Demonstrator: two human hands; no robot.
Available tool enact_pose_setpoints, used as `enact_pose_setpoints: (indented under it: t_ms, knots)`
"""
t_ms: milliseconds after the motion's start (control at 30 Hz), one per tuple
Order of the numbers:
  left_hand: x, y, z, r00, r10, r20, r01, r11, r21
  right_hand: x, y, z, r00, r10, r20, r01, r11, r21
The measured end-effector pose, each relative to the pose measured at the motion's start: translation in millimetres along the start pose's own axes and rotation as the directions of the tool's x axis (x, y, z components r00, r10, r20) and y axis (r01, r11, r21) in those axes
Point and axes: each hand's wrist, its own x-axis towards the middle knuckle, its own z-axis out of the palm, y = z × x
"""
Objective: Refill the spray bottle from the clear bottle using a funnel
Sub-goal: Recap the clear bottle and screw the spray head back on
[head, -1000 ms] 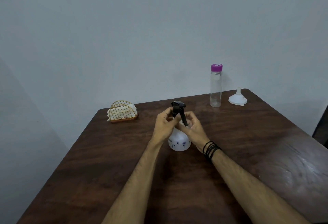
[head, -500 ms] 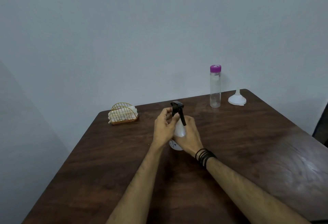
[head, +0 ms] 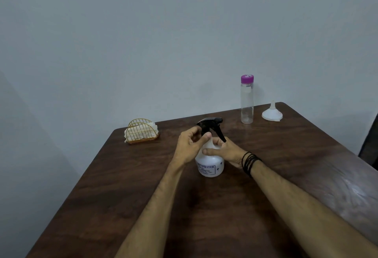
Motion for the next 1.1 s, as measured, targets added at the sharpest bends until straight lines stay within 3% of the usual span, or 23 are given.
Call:
enact_pose_setpoints:
  t_ms: [167,333,400,500,633,833,933,1033,1100]
  knots:
    - [0,3,4,1.000,0.000,0.027,0.000,1.000,-0.002,5,4,2,0.999,0.039,-0.024,-0.037,0.996,0.075]
    - [-5,8,6,1.000,0.017,0.024,-0.016,1.000,-0.019,3,2,-3,0.994,0.037,0.105,-0.047,0.995,0.088]
    - [-8,8,9,0.999,0.033,-0.016,-0.032,0.999,0.008,2,2,0,0.998,0.032,0.047,-0.033,0.999,0.036]
    - [-13,11,13,0.988,0.030,-0.150,-0.022,0.998,0.054,-3,10,10,0.988,-0.042,-0.146,0.012,0.980,-0.198]
    - [-14,14,16,0.958,0.002,-0.287,0.026,0.995,0.094,-18,12,18,0.958,-0.053,-0.281,-0.061,0.923,-0.380]
    - [-16,14,12,0.977,0.043,-0.208,-0.035,0.999,0.040,-19,5,2,0.996,0.024,-0.085,-0.041,0.979,-0.201]
    - [-22,0,9,0.998,-0.049,-0.035,0.047,0.997,-0.060,-25,12,1,0.999,0.019,-0.032,-0.022,0.996,-0.087]
    - [-34,-22,7,0.961,-0.165,0.221,0.189,0.978,-0.093,-36,17,6,0.965,-0.096,-0.245,0.130,0.984,0.126]
    - [-39,-27,11,0.943,-0.212,0.256,0.255,0.956,-0.147,-43,8,9,0.894,-0.179,-0.410,0.231,0.969,0.081]
